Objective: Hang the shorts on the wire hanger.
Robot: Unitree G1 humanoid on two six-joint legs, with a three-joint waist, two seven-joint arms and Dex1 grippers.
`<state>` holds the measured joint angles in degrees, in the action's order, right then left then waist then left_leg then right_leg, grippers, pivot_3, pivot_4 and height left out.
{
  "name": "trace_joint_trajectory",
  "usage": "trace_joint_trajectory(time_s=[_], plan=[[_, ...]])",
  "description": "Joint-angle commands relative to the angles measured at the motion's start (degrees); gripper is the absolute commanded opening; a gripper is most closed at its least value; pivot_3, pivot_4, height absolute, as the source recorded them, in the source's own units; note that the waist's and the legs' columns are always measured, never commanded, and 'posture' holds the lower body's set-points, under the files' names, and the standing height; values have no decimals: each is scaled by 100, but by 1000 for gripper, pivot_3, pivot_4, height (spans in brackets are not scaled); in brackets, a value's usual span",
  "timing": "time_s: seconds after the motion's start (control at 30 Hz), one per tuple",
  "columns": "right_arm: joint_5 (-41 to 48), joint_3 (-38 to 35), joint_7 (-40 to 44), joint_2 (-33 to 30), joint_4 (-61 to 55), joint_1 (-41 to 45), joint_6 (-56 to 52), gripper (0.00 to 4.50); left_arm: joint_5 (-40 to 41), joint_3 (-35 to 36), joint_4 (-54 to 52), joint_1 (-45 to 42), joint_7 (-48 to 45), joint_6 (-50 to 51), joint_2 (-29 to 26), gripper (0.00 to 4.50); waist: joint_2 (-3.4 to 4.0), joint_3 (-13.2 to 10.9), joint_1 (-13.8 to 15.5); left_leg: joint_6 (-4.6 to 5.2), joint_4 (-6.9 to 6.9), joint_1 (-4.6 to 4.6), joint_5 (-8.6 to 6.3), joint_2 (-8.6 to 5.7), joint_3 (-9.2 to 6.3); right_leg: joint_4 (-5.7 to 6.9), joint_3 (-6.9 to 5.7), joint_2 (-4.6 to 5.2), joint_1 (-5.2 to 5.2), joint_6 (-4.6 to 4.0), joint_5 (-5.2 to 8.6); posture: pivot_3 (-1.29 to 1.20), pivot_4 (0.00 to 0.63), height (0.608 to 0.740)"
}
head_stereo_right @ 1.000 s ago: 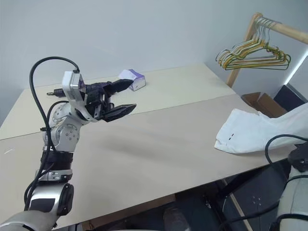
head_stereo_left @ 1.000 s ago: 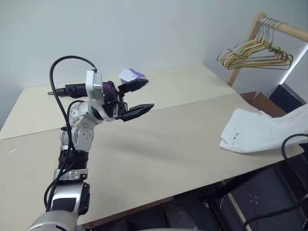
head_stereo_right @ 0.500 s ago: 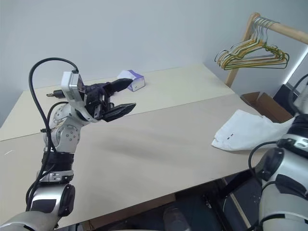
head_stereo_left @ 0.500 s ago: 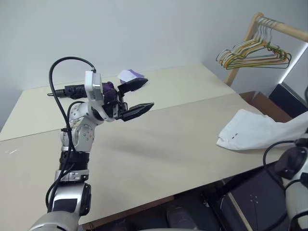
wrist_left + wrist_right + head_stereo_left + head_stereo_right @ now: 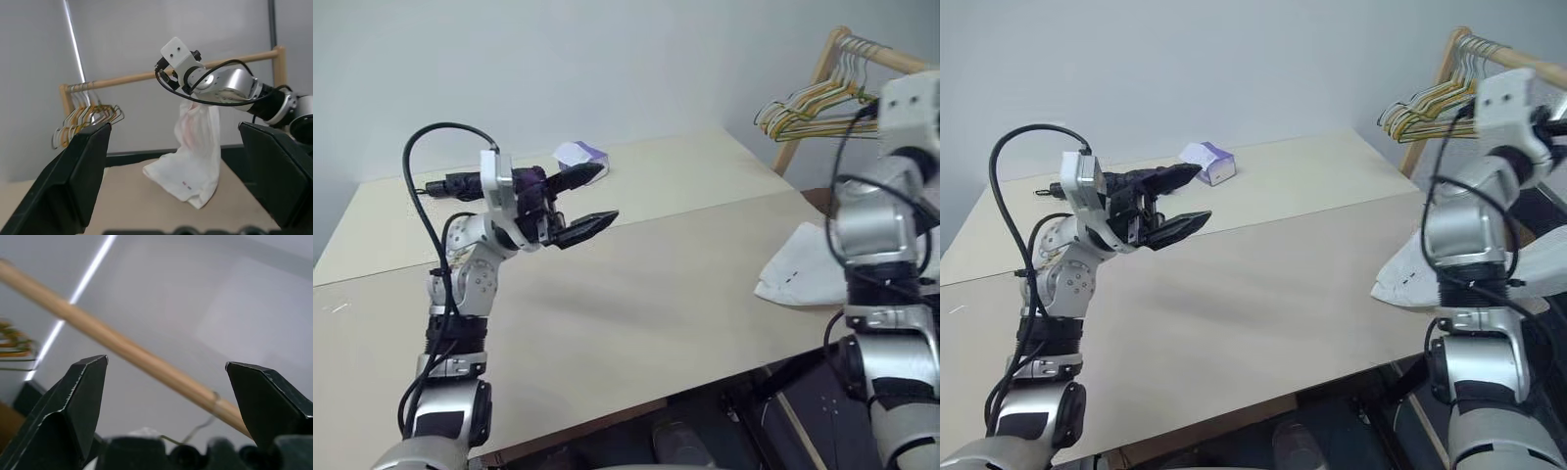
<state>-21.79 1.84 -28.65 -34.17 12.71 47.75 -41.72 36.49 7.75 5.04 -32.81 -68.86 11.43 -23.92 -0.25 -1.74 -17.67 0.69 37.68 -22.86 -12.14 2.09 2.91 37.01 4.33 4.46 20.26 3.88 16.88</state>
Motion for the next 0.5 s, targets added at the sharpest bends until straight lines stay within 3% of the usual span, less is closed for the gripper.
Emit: trace_joint_trajectory(time_s=[0.03, 0.23, 0.5], plan=[[12, 299, 959, 27, -546, -219, 159, 4459, -171, 146, -288, 181, 231, -113, -225, 4500, -1, -1, 57, 0, 0, -1, 0, 0, -1, 0, -1, 0, 1, 0, 0, -148, 0, 740], [2115, -498, 3713, 330, -1664, -1169, 25, 4459, -540, 213, -668, 792, 725, -104, -620, 4500, -16, -10, 451, 0, 0, -2, 0, 5, -17, 1, -17, -3, -1, -1, -1, -55, 0, 740], [2270, 210, 5571, -556, -1941, -1803, 570, 4459, -831, 214, -1342, 1752, 1505, 19, -762, 4500, -29, -20, 1248, 0, 0, -11, -2, 5, -8, -1, -28, 1, 14, -9, -3, 46, 0, 740]])
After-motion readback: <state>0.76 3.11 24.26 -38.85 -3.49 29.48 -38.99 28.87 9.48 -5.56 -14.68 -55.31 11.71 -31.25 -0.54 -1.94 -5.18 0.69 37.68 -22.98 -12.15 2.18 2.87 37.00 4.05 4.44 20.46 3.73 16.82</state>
